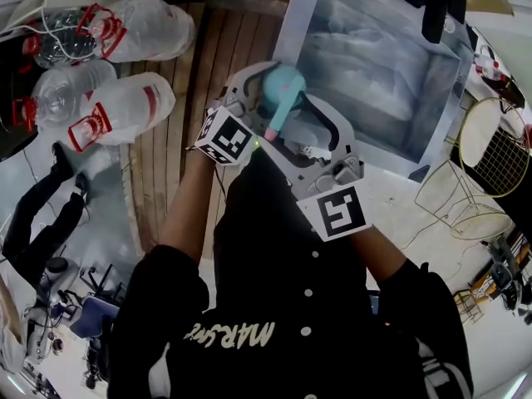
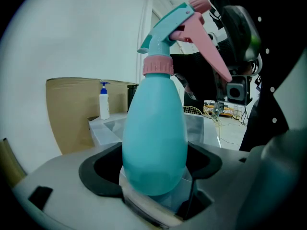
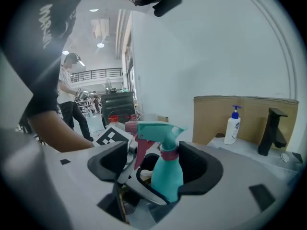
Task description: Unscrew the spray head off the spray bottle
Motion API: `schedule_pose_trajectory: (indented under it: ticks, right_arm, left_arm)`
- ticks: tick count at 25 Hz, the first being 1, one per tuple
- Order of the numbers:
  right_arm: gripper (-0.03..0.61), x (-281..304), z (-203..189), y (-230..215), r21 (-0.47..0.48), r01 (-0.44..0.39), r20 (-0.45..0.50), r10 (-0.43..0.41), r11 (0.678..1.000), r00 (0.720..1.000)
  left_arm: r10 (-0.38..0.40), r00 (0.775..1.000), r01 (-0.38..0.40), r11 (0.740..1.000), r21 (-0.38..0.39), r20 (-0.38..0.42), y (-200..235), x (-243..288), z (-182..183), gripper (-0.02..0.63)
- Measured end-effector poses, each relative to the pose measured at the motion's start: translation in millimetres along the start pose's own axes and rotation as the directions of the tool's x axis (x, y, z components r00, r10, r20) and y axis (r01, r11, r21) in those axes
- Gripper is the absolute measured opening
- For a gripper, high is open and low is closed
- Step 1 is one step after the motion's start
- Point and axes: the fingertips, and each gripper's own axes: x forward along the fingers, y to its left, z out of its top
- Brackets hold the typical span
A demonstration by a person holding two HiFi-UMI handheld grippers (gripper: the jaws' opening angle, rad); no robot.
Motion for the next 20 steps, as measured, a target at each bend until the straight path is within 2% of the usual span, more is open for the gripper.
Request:
schedule_pose_trajectory:
  ticks: [11, 14, 17, 19, 20]
  right_arm:
    - [0.335, 9.6, -0.6, -8.6, -0.065, -0.02, 0.038, 0.023, 0.998, 0.999]
    - [0.291, 12.2, 0.2, -14.2, -0.084, -0.032, 0.069, 0.038, 0.996, 0.997]
    - [0.214, 13.3, -0.3, -19.8, -0.114, -0.049, 0.093, 0.06, 0.992, 0.994]
    - [0.158, 13.1, -1.2, -22.8, -0.141, -0.079, 0.093, 0.092, 0.987, 0.991]
    - [0.158, 12.8, -1.6, -23.2, -0.153, -0.103, 0.089, 0.118, 0.983, 0.989]
  left_arm:
    - [0.002, 1.0, -0.002, 1.0, -0.001, -0.009, 0.0, 2.1, 0.9, 0.396]
    - [0.004, 1.0, -0.004, 1.0, -0.001, -0.009, 0.0, 3.0, 1.2, 0.396]
    - [0.005, 1.0, -0.005, 1.0, 0.0, -0.009, -0.5, 2.3, -0.2, 0.396]
    - [0.003, 1.0, -0.003, 1.0, 0.001, -0.008, -0.5, 1.8, -0.5, 0.396]
    - [0.002, 1.0, -0.002, 1.0, 0.002, -0.008, -0.5, 1.7, -0.4, 0.396]
